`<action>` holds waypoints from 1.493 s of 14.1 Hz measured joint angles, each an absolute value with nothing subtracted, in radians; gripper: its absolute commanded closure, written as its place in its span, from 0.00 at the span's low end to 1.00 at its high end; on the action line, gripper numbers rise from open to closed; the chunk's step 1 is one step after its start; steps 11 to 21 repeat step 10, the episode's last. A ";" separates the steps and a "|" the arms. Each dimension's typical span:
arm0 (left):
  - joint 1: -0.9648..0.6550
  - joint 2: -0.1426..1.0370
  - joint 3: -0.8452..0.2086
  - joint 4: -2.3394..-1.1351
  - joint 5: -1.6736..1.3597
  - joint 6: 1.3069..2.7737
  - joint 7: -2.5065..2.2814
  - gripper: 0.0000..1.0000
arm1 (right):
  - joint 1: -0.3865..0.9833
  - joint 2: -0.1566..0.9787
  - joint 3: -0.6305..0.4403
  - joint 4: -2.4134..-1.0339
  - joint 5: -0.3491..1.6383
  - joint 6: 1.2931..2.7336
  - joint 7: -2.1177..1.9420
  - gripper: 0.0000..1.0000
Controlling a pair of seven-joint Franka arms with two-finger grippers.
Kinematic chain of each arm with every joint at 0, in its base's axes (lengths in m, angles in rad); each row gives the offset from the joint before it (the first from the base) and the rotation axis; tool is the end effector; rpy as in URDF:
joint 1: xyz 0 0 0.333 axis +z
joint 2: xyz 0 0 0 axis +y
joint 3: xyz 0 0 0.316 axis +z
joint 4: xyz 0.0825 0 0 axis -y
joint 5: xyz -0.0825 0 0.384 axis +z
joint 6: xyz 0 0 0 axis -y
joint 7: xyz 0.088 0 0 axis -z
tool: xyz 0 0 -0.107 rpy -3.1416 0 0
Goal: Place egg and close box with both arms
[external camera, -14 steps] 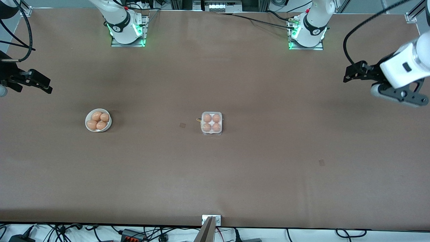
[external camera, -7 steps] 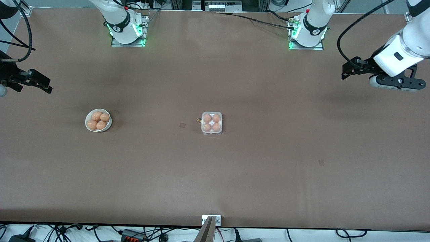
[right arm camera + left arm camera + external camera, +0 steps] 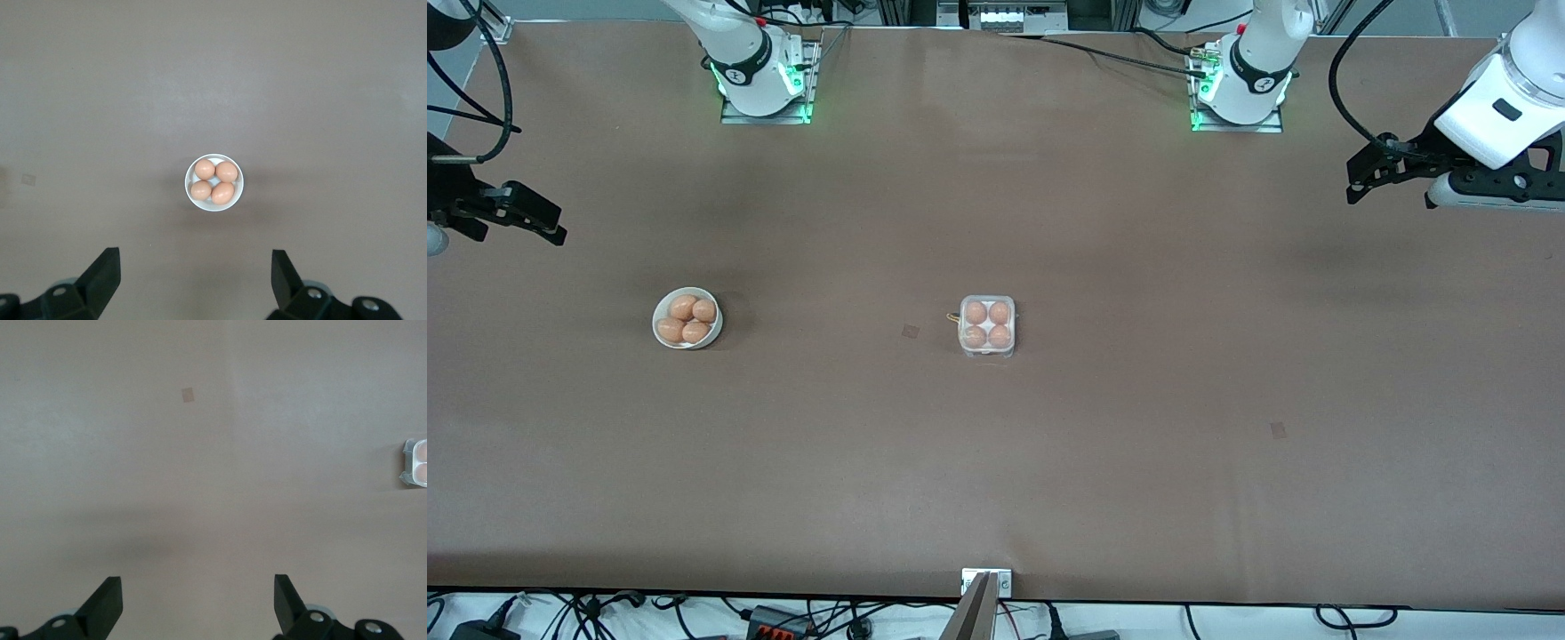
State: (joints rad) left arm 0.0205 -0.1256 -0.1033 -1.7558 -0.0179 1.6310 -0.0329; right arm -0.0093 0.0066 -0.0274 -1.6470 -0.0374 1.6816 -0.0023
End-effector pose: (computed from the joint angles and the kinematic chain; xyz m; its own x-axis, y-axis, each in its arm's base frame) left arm 0.5166 -0.0479 0.6091 0.9988 -0.0480 0.0000 -0.0480 -0.9988 0.0050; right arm 0.5645 -0.0243 0.5945 0.9992 -0.0302 0.0278 -0.0313 -0.9988 0.0375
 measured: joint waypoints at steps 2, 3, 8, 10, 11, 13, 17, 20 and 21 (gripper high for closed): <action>0.033 -0.126 -0.114 -1.756 -0.018 1.633 -0.033 0.00 | -0.009 0.007 -0.027 -1.647 -0.037 1.679 -0.002 0.00; 0.038 -0.126 -0.116 -1.756 -0.018 1.634 -0.033 0.00 | -0.009 0.007 -0.027 -1.647 -0.037 1.679 -0.002 0.00; 0.046 -0.099 -0.120 -1.726 -0.018 1.650 -0.033 0.00 | -0.009 0.007 -0.024 -1.648 -0.036 1.677 -0.003 0.00; 0.046 -0.076 -0.123 -1.698 -0.018 1.650 -0.033 0.00 | -0.009 0.007 -0.024 -1.648 -0.036 1.677 -0.003 0.00; 0.046 -0.076 -0.123 -1.698 -0.018 1.650 -0.033 0.00 | -0.009 0.007 -0.024 -1.648 -0.036 1.677 -0.003 0.00; 0.046 -0.076 -0.123 -1.698 -0.018 1.650 -0.033 0.00 | -0.009 0.007 -0.024 -1.648 -0.036 1.677 -0.003 0.00; 0.046 -0.076 -0.123 -1.698 -0.018 1.650 -0.033 0.00 | -0.009 0.007 -0.024 -1.648 -0.036 1.677 -0.003 0.00; 0.046 -0.076 -0.123 -1.698 -0.018 1.650 -0.033 0.00 | -0.009 0.007 -0.024 -1.648 -0.036 1.677 -0.003 0.00; 0.046 -0.076 -0.123 -1.698 -0.018 1.650 -0.033 0.00 | -0.009 0.007 -0.024 -1.648 -0.036 1.677 -0.003 0.00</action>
